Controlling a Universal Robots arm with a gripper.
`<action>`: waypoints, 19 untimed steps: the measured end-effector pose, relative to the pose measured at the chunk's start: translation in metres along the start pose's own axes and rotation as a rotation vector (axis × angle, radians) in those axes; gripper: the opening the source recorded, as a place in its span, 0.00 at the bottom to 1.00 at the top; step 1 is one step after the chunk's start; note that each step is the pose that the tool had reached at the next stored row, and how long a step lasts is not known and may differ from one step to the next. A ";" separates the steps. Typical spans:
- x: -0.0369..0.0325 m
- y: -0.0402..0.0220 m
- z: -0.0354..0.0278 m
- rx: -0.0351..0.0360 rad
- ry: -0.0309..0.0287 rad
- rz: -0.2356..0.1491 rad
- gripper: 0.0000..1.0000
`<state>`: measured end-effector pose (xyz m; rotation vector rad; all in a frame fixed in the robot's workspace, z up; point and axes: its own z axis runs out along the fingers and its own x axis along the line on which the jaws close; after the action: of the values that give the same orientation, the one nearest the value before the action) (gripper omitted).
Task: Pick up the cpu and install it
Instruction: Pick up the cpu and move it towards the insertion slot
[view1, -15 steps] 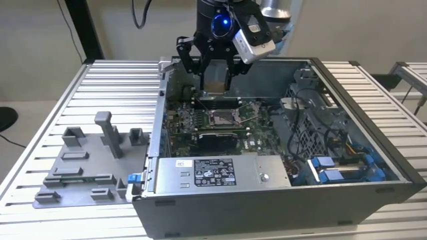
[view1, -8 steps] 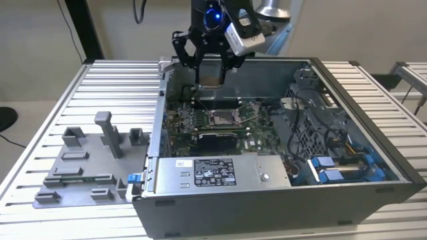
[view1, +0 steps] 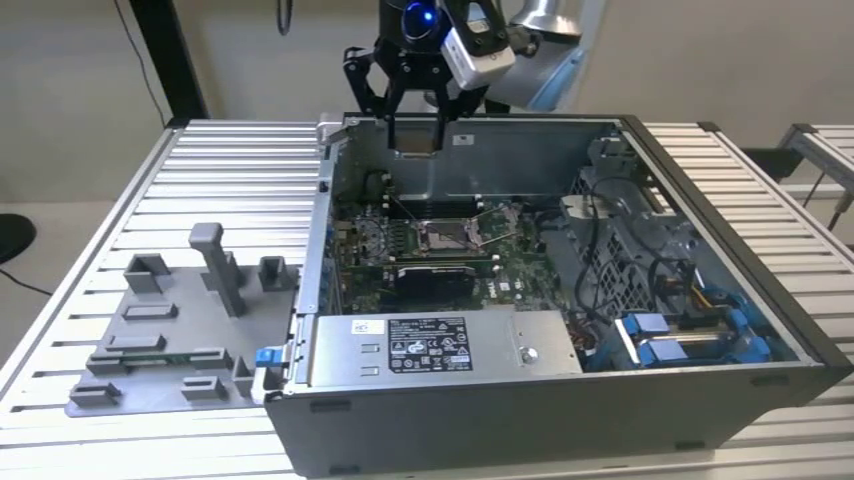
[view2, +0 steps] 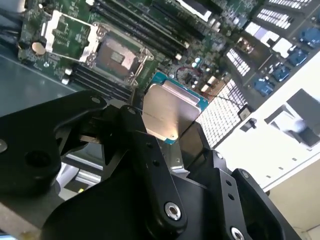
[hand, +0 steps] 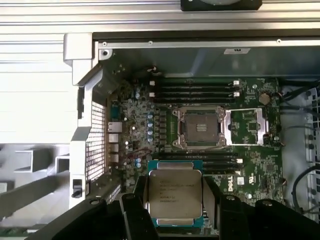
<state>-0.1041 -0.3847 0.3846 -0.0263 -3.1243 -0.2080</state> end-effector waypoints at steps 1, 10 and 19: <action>0.0001 0.0038 0.0005 0.0000 0.0000 0.000 0.00; 0.0004 0.0248 0.0036 0.0000 -0.0007 -0.002 0.00; -0.0025 0.0261 0.0037 0.0002 -0.0011 -0.026 0.00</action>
<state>-0.1012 -0.3583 0.3844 0.0141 -3.1273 -0.2081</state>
